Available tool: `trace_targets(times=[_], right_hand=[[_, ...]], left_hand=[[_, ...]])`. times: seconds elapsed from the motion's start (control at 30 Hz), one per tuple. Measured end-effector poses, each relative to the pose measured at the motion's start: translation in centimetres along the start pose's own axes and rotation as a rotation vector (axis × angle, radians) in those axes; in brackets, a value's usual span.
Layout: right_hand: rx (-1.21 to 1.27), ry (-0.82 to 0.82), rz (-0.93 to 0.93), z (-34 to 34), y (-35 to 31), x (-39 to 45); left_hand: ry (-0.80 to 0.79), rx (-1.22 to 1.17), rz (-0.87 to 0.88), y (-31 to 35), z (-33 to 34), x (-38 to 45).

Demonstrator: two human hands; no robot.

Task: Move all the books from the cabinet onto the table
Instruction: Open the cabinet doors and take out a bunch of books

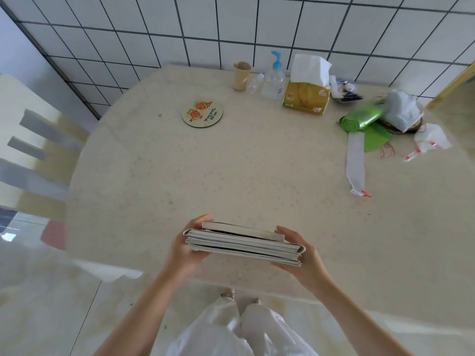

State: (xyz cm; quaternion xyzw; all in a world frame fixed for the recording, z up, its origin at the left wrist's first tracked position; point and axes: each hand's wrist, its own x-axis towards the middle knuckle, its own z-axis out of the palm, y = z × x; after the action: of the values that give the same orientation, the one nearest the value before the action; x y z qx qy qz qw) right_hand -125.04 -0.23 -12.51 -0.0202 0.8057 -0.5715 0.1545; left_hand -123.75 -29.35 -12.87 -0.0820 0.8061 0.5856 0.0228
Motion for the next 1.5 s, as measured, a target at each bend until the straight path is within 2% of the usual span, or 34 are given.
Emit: trace_targets(times=[0.23, 0.33, 0.47, 0.87, 1.0, 1.17, 1.33, 1.5], right_hand=[[0.123, -0.155, 0.121, -0.6, -0.4, 1.1], [0.127, -0.107, 0.175, -0.6, 0.0, 1.5], [0.187, -0.03, 0.24, -1.4, 0.0, 2.2], [0.31, -0.061, 0.314, -2.3, -1.4, 4.9], [0.449, -0.094, 0.348, -2.8, -2.1, 6.7], [0.538, -0.115, 0.517, -2.9, -3.1, 10.6], [0.493, -0.055, 0.645, -2.1, -3.5, 14.8], [0.425, -0.048, 0.764, -1.2, -3.3, 17.9]], left_hand=[[-0.044, 0.045, 0.026, -0.4, -0.4, 0.4], [-0.077, 0.079, 0.042, -0.2, -0.4, 1.0], [-0.128, -0.006, -0.071, -0.5, -0.9, 2.4], [-0.275, -0.051, -0.116, 0.3, -1.4, 6.2], [-0.294, -0.117, -0.229, 1.7, -1.6, 8.3], [-0.333, -0.181, -0.471, 3.1, -1.4, 11.8], [-0.259, -0.281, -0.655, 3.1, -0.4, 15.0], [-0.188, -0.261, -0.748, 2.6, 0.4, 17.0]])
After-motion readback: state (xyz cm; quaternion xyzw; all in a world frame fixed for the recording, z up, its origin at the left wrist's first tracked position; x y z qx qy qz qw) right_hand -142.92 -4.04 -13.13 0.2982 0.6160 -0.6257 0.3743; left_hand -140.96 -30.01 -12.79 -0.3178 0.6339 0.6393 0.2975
